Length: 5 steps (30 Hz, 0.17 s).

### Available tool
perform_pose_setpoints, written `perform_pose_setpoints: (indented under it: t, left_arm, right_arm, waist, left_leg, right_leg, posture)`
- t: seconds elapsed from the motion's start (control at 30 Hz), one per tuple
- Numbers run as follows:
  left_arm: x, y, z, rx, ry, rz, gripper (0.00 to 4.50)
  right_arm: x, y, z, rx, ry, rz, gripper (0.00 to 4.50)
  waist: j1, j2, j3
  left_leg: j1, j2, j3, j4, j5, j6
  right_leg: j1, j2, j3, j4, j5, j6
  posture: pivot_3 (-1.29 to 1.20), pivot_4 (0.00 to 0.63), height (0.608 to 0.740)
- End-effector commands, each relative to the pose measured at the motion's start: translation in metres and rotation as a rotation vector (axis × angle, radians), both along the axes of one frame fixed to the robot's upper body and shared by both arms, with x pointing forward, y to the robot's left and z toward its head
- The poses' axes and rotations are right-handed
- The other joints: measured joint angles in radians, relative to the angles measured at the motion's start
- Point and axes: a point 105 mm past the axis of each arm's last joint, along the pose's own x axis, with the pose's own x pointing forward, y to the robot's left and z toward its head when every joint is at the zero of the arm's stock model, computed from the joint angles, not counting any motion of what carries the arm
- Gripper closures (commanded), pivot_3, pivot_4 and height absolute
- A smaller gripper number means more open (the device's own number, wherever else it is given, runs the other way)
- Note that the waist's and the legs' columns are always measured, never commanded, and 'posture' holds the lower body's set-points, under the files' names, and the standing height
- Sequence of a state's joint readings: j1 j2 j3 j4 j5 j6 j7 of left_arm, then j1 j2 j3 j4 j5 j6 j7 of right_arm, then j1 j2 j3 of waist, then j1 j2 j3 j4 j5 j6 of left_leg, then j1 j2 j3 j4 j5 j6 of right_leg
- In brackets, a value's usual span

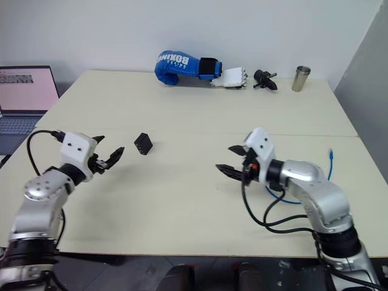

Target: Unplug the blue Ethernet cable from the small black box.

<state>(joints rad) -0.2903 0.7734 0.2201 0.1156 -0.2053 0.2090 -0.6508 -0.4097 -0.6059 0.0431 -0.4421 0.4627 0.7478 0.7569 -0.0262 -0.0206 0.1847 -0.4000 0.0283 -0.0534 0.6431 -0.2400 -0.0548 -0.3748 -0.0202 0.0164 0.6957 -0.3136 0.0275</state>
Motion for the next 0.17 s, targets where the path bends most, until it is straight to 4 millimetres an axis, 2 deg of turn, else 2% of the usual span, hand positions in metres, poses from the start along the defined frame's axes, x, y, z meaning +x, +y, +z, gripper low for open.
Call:
perform_pose_setpoints:
  t: [0.03, 0.17]
  left_arm:
    - [-0.015, -0.011, 0.014, 0.034, 0.135, -0.216, 1.17]
    - [-0.023, -0.014, 0.021, -0.002, 0.211, -0.322, 1.17]
  right_arm:
    - [-0.021, -0.024, 0.012, -0.059, -0.042, 0.086, 1.08]
    - [-0.024, -0.04, 0.011, -0.105, -0.038, 0.084, 1.08]
  waist:
    - [-0.002, 0.0, 0.0]
    - [-0.004, 0.0, 0.001]
  left_leg:
    - [0.0, 0.0, 0.0, -0.001, 0.0, 0.0]
    - [0.0, 0.001, 0.0, -0.002, 0.0, 0.0]
  right_leg:
    - [0.0, 0.0, 0.0, 0.0, 0.0, 0.0]
    - [-0.001, 0.001, 0.0, 0.0, -0.001, -0.001]
  posture:
    - [0.0, 0.15, 0.74]
    - [0.0, 0.15, 0.74]
